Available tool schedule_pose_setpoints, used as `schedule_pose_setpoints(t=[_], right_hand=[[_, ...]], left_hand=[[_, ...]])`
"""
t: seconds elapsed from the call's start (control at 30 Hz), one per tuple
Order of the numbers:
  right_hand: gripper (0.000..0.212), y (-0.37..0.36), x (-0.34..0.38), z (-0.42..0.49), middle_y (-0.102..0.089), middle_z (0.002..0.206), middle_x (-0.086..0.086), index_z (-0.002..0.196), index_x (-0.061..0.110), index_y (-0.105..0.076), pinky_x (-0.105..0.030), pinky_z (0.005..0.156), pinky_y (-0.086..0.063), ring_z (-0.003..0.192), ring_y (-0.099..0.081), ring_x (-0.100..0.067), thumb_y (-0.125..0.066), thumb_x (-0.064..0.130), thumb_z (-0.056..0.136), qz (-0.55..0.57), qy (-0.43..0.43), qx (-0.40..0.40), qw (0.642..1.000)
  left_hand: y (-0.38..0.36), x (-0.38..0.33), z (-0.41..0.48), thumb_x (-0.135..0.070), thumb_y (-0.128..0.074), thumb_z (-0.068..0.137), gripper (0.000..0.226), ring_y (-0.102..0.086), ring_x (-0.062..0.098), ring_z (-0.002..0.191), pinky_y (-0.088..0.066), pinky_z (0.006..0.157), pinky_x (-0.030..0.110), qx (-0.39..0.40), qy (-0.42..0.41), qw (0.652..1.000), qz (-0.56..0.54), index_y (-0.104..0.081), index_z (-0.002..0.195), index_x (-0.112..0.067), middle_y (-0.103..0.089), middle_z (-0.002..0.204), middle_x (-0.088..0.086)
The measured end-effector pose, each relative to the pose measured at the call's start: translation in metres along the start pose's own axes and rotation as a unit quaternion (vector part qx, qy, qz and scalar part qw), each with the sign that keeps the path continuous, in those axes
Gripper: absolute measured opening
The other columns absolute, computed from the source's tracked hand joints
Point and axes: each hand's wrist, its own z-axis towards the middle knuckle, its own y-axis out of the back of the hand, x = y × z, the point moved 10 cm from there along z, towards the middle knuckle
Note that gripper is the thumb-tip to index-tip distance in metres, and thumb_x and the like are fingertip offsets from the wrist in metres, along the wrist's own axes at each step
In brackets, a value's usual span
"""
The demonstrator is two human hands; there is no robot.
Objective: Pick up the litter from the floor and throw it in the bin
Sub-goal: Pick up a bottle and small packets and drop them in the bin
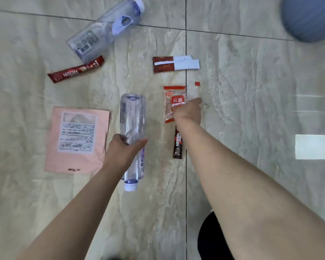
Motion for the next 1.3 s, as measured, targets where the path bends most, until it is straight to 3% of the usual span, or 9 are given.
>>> schedule_pose_setpoints(t=[0.2,0.47,0.6,0.77,0.9,0.97,1.07,1.17,1.3], right_hand=[[0.048,0.026,-0.011,-0.006,-0.057,0.130,-0.015,0.132,0.004,-0.039,-0.033,0.090,-0.048,0.117,-0.057,-0.031,-0.057,0.003,0.088,0.036,-0.019,0.019,0.999],[0.033,0.130,0.042,-0.033,-0.064,0.113,-0.009,0.116,0.008,-0.047,-0.024,0.061,-0.038,0.092,-0.061,-0.024,-0.062,0.010,0.087,0.065,0.028,0.054,0.996],[0.034,0.235,0.099,-0.026,-0.064,0.110,-0.005,0.116,0.010,-0.048,-0.022,0.059,-0.036,0.086,-0.057,-0.023,-0.063,0.009,0.085,0.054,0.072,0.039,0.995],[0.036,0.383,0.182,-0.002,-0.064,0.108,-0.004,0.116,0.011,-0.050,-0.024,0.070,-0.035,0.104,-0.062,-0.026,-0.066,0.010,0.084,0.026,0.144,0.005,0.989],[0.036,0.481,0.213,0.026,-0.063,0.115,-0.007,0.117,0.011,-0.050,-0.028,0.073,-0.039,0.105,-0.061,-0.027,-0.064,0.005,0.084,0.013,0.159,-0.005,0.987],[0.037,0.518,0.217,0.043,-0.063,0.114,-0.008,0.117,0.011,-0.049,-0.031,0.074,-0.044,0.104,-0.062,-0.028,-0.063,0.003,0.084,0.022,0.152,-0.004,0.988],[0.036,0.572,0.224,0.076,-0.062,0.103,-0.006,0.117,0.010,-0.047,-0.029,0.068,-0.038,0.100,-0.061,-0.028,-0.063,0.008,0.085,0.030,0.134,-0.029,0.990],[0.035,0.605,0.229,0.108,-0.063,0.111,-0.009,0.118,0.010,-0.048,-0.029,0.068,-0.036,0.098,-0.060,-0.028,-0.061,0.006,0.085,0.021,0.123,-0.044,0.991],[0.030,0.632,0.240,0.154,-0.064,0.110,-0.010,0.115,0.009,-0.049,-0.032,0.069,-0.040,0.097,-0.061,-0.029,-0.058,0.004,0.087,-0.020,0.133,-0.068,0.989]], left_hand=[[0.014,-0.014,-0.023,-0.051,-0.074,0.069,0.069,-0.058,0.027,0.096,-0.047,0.084,0.037,0.013,0.019,1.000,-0.009,-0.050,0.118,-0.009,-0.059,0.107,0.007],[0.039,-0.090,-0.084,-0.051,-0.075,0.068,0.069,-0.057,0.022,0.079,-0.049,0.083,0.040,0.031,0.020,0.999,0.029,-0.050,0.115,-0.008,-0.056,0.080,0.001],[0.038,-0.190,-0.118,-0.052,-0.075,0.068,0.069,-0.059,0.027,0.091,-0.049,0.088,0.043,0.044,-0.003,0.998,0.045,-0.050,0.116,-0.009,-0.059,0.090,0.006],[0.017,-0.345,-0.167,-0.047,-0.075,0.070,0.056,-0.061,0.030,0.100,-0.049,0.077,0.035,0.068,-0.053,0.995,0.045,-0.054,0.109,-0.012,-0.061,0.099,0.007],[-0.010,-0.449,-0.199,-0.052,-0.075,0.068,0.084,-0.060,0.039,0.112,-0.049,0.091,0.046,0.088,-0.052,0.992,0.076,-0.043,0.131,-0.006,-0.062,0.119,0.022],[-0.025,-0.492,-0.210,-0.054,-0.074,0.068,0.087,-0.059,0.040,0.114,-0.050,0.088,0.045,0.099,-0.056,0.989,0.091,-0.043,0.133,-0.005,-0.061,0.121,0.023],[-0.056,-0.552,-0.214,-0.055,-0.072,0.069,0.083,-0.062,0.034,0.103,-0.048,0.076,0.037,0.124,-0.074,0.985,0.097,-0.046,0.127,-0.001,-0.062,0.111,0.018],[-0.093,-0.600,-0.215,-0.053,-0.071,0.072,0.060,-0.060,0.022,0.078,-0.047,0.065,0.033,0.173,-0.083,0.977,0.096,-0.046,0.105,-0.008,-0.060,0.087,0.009],[-0.145,-0.642,-0.204,-0.056,-0.066,0.075,0.059,-0.059,0.019,0.068,-0.047,0.061,0.030,0.220,-0.054,0.966,0.125,-0.052,0.106,-0.007,-0.059,0.079,0.005]])
